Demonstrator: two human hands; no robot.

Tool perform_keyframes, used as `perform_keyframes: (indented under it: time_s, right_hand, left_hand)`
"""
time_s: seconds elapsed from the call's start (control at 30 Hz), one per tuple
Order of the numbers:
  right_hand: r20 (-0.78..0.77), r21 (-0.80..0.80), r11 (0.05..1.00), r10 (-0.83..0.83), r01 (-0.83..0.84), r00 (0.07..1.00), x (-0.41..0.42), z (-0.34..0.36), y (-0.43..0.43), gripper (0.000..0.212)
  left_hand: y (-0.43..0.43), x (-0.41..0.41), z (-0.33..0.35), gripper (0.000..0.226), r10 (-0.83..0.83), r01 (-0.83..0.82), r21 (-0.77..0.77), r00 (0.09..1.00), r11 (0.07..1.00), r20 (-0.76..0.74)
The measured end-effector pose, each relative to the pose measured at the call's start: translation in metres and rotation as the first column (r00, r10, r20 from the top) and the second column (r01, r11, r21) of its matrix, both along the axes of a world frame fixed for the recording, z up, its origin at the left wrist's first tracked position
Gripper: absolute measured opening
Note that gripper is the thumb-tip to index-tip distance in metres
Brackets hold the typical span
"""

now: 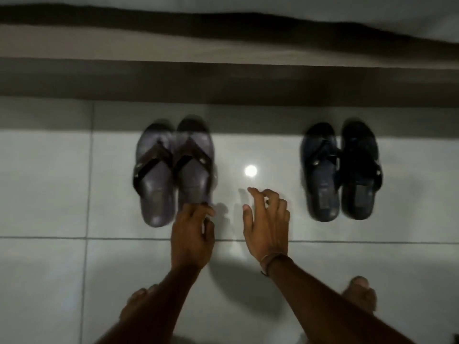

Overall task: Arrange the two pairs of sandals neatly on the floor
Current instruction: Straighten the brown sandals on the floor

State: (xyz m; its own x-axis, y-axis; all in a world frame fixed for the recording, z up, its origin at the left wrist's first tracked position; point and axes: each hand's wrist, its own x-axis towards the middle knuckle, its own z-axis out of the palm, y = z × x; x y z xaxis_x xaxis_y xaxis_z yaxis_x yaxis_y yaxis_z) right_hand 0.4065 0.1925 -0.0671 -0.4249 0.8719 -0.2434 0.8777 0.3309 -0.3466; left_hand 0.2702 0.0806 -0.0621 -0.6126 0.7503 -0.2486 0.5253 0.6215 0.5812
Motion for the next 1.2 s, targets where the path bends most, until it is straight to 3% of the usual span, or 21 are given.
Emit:
perform_keyframes:
  time_s: [0.13,0.3,0.47,0.67,1.2]
  right_hand:
    - [-0.128,-0.167,0.986,0.004,-0.026,0.992,-0.073,-0.015,-0.036,0.037]
    - [-0.128,-0.289,0.956,-0.081,0.041,0.988,-0.117,-0.04,-0.053,0.055]
    - [-0.008,-0.265,0.964,-0.036,0.033,0.999,-0.124,-0.053,-0.052,0.062]
    - [0.033,-0.257,0.966,-0.024,0.031,0.999,-0.128,-0.05,-0.065,0.065]
    - [0.065,-0.288,0.957,-0.029,0.046,0.997,-0.123,-0.05,-0.092,0.066]
  left_hand:
    - [-0.058,-0.1,-0.016,0.028,0.125,-0.142,-0.159,0.986,0.977,-0.114]
    - [-0.088,-0.169,-0.039,0.056,0.041,-0.027,-0.21,0.997,0.977,0.062]
    - [-0.078,-0.175,-0.047,0.068,-0.104,0.121,-0.159,0.988,0.98,0.115]
    - [-0.078,-0.181,-0.05,0.078,-0.086,0.122,-0.226,0.983,0.966,0.163]
    - [-0.1,-0.173,-0.058,0.075,-0.052,0.093,-0.208,0.979,0.974,0.195]
